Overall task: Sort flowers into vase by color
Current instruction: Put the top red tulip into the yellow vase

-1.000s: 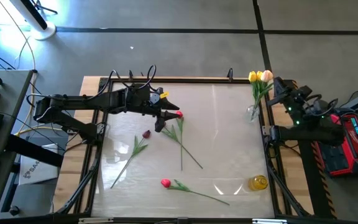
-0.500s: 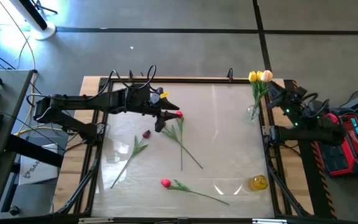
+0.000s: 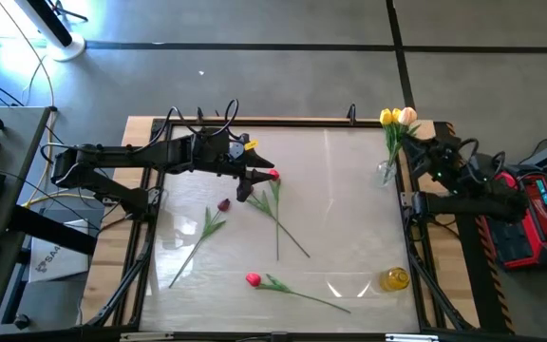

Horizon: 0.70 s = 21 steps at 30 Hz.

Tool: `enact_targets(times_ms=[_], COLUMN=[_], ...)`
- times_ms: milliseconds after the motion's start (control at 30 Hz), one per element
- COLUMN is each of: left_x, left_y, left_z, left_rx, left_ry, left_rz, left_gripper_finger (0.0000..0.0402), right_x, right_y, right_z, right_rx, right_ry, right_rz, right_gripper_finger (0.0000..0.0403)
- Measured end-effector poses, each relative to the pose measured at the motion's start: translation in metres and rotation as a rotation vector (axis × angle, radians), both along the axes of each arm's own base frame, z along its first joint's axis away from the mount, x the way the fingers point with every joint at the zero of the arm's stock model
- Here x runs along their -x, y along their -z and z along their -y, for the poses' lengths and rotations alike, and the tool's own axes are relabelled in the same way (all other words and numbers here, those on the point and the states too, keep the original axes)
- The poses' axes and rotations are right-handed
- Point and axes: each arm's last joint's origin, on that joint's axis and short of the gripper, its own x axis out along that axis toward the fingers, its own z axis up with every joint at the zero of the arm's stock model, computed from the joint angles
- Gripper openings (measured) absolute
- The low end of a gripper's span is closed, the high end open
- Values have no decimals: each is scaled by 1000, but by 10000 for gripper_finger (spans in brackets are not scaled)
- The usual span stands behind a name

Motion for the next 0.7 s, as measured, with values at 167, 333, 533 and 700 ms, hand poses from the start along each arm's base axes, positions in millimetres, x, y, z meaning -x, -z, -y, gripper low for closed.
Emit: enact_targets(times_ms=[167, 333, 533, 700], left_x=[0, 0, 0, 0], left_y=[0, 0, 0, 0], left_z=[0, 0, 0, 0], left_rx=[0, 0, 0, 0], left_ry=[-1, 0, 0, -1], left_rz=[0, 0, 0, 0], left_gripper_finger=[143, 143, 143, 143], right_x=[-3, -4, -2, -5], right_y=[2, 0, -8, -14], right_z=[-3, -5, -5, -5], right_rx=[4, 12, 35, 56], right_ry=[-115, -221, -215, -210], right_rz=[-11, 14, 97, 134], right_gripper_finger=[83, 83, 83, 83])
